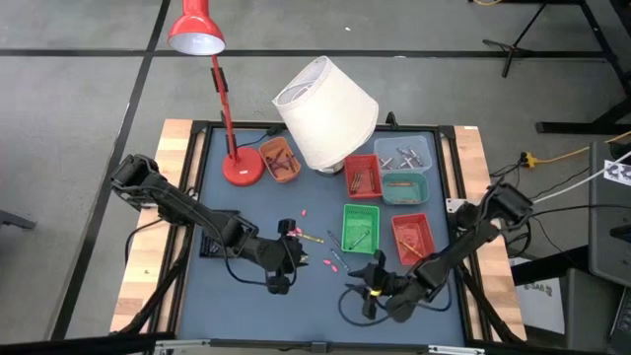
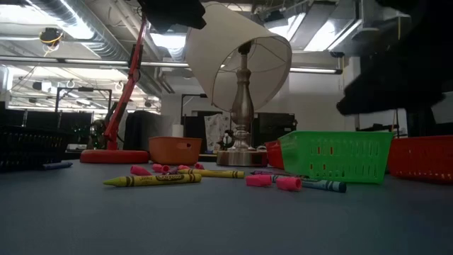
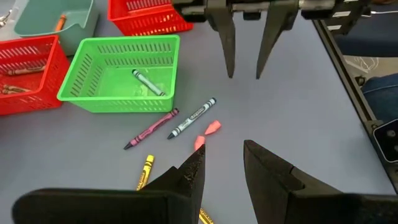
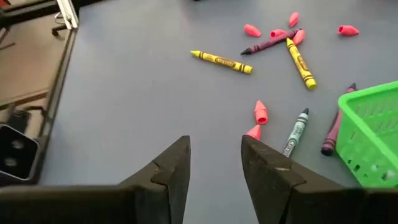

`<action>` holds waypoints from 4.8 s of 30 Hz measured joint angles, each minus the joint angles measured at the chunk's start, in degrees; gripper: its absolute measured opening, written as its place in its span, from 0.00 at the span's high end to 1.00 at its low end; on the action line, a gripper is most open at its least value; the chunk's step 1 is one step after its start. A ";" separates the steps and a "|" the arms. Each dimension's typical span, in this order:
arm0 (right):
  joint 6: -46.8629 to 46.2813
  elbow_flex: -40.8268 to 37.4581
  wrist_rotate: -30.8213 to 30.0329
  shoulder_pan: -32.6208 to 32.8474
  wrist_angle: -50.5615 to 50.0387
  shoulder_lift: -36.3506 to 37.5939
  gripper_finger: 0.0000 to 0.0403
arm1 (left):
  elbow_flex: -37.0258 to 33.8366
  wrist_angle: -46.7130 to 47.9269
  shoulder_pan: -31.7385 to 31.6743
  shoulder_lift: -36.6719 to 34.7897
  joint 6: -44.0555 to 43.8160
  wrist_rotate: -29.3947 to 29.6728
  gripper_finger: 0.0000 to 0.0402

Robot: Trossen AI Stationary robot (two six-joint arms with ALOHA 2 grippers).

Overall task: Sort crayons
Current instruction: Put the light blue crayon into the green bin

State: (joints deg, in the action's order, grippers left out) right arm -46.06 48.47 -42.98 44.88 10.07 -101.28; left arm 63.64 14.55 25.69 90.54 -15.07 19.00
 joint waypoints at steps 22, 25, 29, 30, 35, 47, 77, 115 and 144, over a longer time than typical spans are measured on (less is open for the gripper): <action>-0.68 0.02 -1.45 -4.16 -0.96 -7.37 0.65 | -0.02 -0.17 -0.04 0.00 0.04 0.09 0.77; -1.59 0.02 -1.45 -4.38 -1.63 -7.44 0.65 | -0.02 -0.17 -0.04 0.00 0.04 0.09 0.77; -1.68 0.00 -1.41 -4.52 -3.13 -7.43 0.65 | -0.02 -0.20 -0.04 0.00 0.04 0.39 0.77; -1.68 0.00 -1.30 -4.52 -3.29 -7.43 0.65 | -0.02 -0.20 -0.04 0.00 0.04 0.55 0.77; -3.61 0.00 -0.09 -4.50 -5.01 -7.43 0.65 | -0.02 -0.17 -0.07 0.00 0.04 1.53 0.77; -7.89 0.00 0.26 -4.52 -7.17 -7.43 0.65 | -0.04 -0.20 -0.07 0.00 0.04 1.53 0.77; -12.24 0.07 4.60 -5.92 -6.99 -9.93 0.96 | -0.04 1.79 1.36 0.00 -1.45 0.94 0.77; 1.64 -0.04 7.36 -5.92 -25.55 15.96 0.95 | -0.04 8.06 7.13 12.10 -31.58 6.79 0.77; 1.60 -0.02 9.05 -15.82 -40.12 16.53 0.80 | 0.04 6.20 6.54 20.94 -36.06 7.02 0.77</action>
State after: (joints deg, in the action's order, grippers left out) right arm -44.47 48.45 -33.93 29.06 -30.05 -84.75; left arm 63.68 20.74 32.23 111.49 -51.13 26.02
